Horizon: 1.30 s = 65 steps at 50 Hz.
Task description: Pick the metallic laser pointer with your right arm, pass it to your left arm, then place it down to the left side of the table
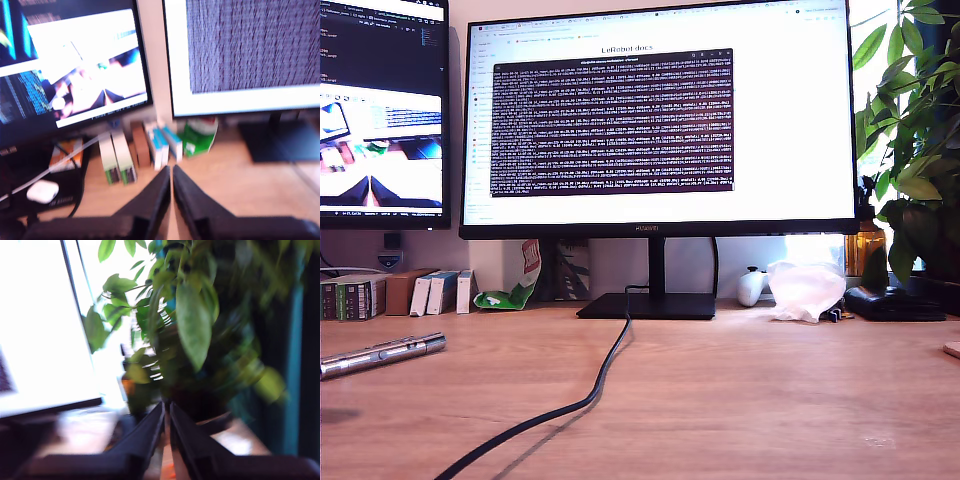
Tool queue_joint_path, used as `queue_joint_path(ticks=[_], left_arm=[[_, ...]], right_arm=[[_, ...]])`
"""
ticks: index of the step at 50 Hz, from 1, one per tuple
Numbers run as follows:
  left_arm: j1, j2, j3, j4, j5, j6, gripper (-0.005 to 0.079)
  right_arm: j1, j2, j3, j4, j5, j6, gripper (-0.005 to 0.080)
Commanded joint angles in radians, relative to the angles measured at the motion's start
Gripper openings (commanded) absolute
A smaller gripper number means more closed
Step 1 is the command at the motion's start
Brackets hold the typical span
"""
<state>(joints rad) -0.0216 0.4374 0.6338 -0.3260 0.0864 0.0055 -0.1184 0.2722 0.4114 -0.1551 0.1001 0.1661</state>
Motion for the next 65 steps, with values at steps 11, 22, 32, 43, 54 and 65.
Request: queue_joint_path(ticks=[11,22,32,43,54,65], left_arm=[[-0.027,-0.053,-0.004,-0.018,0.038,0.01,-0.001],[-0.027,-0.053,-0.043,-0.006,0.034,0.013,-0.001],[-0.027,-0.081,-0.159,0.076,0.021,0.001,-0.001],[-0.038,-0.198,-0.315,0.18,-0.009,-0.019,-0.001],[-0.073,-0.337,-0.391,0.173,-0.041,-0.03,-0.001],[-0.1,-0.436,-0.455,0.111,-0.09,-0.032,-0.001]], right_arm=[[-0.006,-0.053,-0.006,-0.015,-0.04,-0.111,0.0],[-0.006,-0.14,-0.092,0.022,-0.066,-0.109,0.0],[-0.006,-0.237,-0.161,0.048,-0.094,-0.107,0.0],[-0.006,-0.27,-0.218,0.052,-0.128,-0.111,0.0],[-0.006,-0.27,-0.277,0.043,-0.14,-0.114,0.0],[-0.006,-0.27,-0.28,0.019,-0.16,-0.126,0.0]])
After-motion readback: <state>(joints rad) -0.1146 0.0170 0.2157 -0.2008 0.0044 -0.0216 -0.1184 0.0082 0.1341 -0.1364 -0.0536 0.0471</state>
